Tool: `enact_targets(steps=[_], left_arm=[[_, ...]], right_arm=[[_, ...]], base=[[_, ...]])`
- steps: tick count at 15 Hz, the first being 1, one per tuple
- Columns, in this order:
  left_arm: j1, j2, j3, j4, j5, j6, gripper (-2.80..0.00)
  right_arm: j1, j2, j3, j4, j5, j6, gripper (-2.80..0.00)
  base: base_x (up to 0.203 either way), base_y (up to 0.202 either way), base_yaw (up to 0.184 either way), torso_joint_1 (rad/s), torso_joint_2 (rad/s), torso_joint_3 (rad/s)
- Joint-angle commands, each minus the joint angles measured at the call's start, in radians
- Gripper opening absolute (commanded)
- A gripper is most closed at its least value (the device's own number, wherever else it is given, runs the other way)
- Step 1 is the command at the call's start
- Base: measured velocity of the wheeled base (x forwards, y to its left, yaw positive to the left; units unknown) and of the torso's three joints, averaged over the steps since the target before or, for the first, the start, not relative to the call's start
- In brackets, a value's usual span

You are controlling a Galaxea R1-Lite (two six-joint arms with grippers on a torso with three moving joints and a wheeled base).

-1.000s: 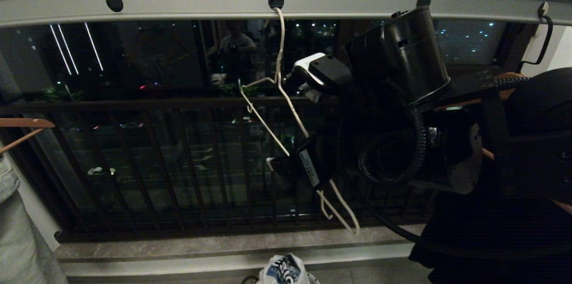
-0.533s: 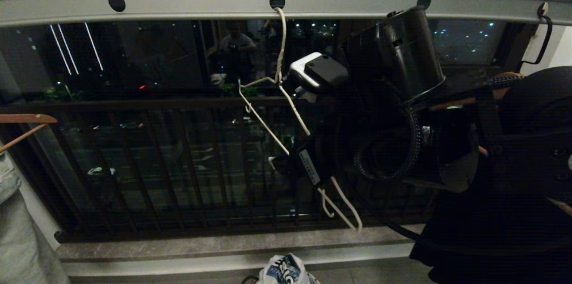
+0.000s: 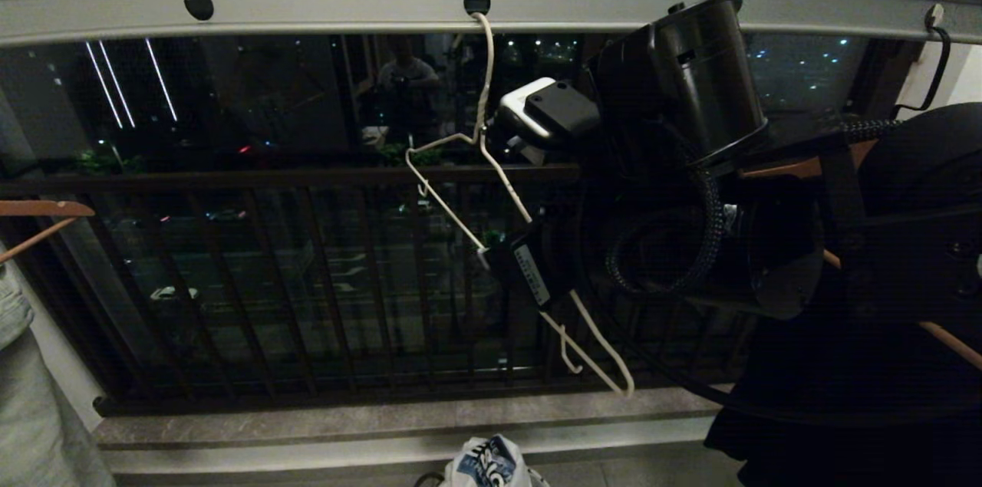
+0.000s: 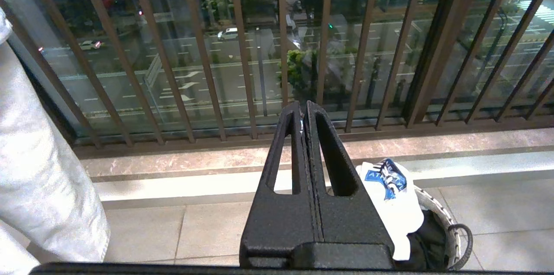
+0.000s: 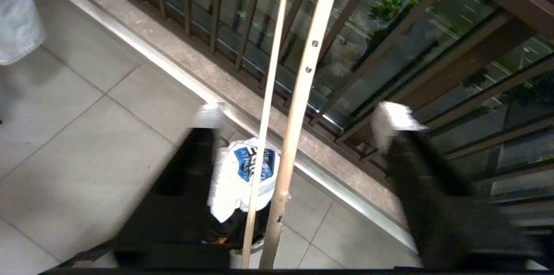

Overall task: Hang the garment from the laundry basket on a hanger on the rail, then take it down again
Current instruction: Pick up the clothes rack on the clothesline

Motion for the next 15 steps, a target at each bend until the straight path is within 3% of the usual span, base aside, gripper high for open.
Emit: enact_targets(steps=[1, 15], left_arm=[[0.000, 0.000, 0.001, 0.000, 0.000, 0.000, -2.80], [0.001, 0.000, 0.000, 0.000, 0.000, 0.000, -2.80]], right_arm=[[-0.001, -0.002, 0.000, 0.000, -0.009, -0.002, -2.80], [-0.001, -0.017, 0.013, -0.001, -0.041, -0.031, -2.80]], base=[[0.000, 0.000, 0.000, 0.000, 0.00, 0.000], [0.000, 0.000, 0.000, 0.000, 0.00, 0.000]])
